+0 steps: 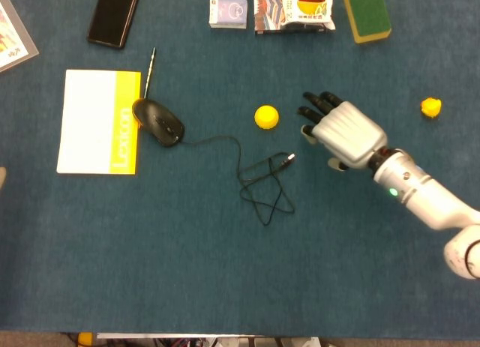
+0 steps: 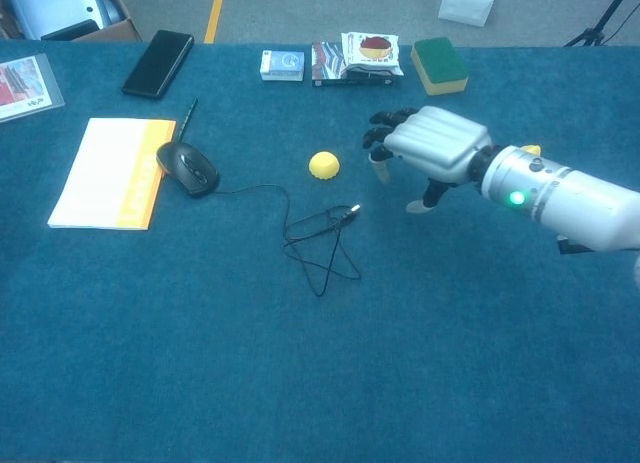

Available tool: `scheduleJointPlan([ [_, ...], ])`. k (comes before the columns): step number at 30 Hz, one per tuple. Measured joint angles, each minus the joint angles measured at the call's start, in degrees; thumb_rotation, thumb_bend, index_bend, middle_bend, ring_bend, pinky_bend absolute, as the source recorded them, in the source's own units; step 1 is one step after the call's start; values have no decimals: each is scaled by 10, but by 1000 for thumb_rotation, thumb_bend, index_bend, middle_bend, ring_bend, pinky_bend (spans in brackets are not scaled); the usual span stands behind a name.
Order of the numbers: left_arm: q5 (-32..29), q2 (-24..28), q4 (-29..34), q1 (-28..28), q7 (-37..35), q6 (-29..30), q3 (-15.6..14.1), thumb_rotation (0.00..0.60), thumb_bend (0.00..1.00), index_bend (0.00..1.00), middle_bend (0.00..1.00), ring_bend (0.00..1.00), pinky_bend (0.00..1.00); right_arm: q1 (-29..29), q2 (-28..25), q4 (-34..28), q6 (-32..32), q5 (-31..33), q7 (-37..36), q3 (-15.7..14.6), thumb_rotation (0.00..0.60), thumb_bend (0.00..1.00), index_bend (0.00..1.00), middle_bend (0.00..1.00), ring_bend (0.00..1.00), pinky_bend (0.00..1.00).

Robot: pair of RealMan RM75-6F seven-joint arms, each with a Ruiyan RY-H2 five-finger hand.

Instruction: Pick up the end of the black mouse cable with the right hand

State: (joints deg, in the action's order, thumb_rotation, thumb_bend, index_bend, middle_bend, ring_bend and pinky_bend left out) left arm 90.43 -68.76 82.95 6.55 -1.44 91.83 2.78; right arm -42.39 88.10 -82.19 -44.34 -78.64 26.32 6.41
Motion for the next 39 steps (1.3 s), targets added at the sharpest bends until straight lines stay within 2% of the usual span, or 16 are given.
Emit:
scheduleJointPlan([
  [16, -1, 8, 4, -5, -11, 7, 6, 600, 228, 494, 337, 202, 348, -46, 72, 69, 20, 15, -30, 5, 600, 119, 473, 188, 34, 159],
  [27, 0, 10, 5, -6, -12, 8, 7, 600, 229, 494, 337, 202, 348, -66, 97, 95, 29, 24, -44, 3, 600, 126, 473, 181, 32, 158],
  [39, 3, 12, 7, -9, -16, 13, 8, 600, 229, 494, 336, 202, 348, -78, 113, 117, 38, 37, -42, -4, 600, 228, 474, 157, 7, 157],
])
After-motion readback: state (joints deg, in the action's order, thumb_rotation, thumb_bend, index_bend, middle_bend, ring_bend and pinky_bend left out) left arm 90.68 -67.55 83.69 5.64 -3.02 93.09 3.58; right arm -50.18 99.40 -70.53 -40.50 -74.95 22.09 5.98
